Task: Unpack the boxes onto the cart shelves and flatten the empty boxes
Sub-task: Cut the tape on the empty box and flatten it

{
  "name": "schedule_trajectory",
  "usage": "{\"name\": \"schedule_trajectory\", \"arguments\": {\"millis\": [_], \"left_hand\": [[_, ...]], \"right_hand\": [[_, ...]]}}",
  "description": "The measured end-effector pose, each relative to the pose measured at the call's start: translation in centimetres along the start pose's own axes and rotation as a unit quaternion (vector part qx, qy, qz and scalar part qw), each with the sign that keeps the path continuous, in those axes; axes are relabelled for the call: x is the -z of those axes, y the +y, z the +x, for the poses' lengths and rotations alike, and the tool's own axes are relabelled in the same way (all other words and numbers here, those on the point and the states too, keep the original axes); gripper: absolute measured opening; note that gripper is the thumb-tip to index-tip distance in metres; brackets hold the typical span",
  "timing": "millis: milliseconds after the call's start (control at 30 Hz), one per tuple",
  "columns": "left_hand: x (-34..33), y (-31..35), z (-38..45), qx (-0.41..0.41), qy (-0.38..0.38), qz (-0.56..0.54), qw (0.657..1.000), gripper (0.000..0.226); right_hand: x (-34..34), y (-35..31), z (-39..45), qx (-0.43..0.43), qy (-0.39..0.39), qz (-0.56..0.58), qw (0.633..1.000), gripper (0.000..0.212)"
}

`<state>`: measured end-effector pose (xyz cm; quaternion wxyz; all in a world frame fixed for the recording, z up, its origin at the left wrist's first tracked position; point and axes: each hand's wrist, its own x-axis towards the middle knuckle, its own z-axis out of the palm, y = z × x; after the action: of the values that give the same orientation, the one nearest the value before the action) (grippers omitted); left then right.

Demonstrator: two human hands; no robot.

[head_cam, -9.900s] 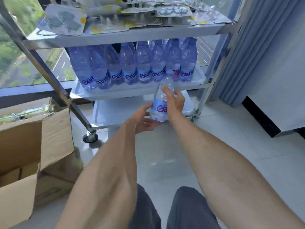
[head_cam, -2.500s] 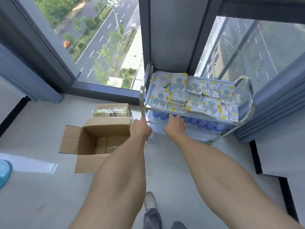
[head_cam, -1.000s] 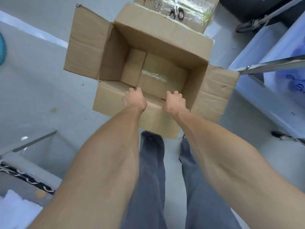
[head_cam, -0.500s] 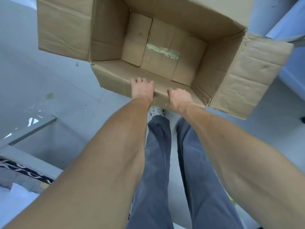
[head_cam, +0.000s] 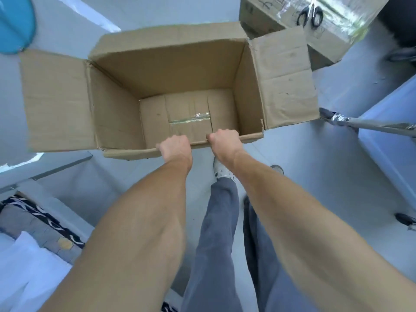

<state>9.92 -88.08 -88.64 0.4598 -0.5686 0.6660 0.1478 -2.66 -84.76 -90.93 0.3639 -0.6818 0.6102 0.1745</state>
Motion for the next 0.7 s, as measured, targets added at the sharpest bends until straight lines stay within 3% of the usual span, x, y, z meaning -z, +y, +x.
{"name": "schedule_trajectory", "arguments": {"millis": [267,700], "left_hand": [[3.6,-7.9,4.6,0.082,0.048,-0.117,0.989,0.028],[18.6,-8.5,18.3,0.096,0.081,-0.209,0.970,0.027]], "right_hand": [[7.7,-5.6,8.3,0.074,0.060,-0.130,0.987,0.029],[21.8,-0.3,22.4,0.050,0.097,-0.148,0.983,0.027]]}}
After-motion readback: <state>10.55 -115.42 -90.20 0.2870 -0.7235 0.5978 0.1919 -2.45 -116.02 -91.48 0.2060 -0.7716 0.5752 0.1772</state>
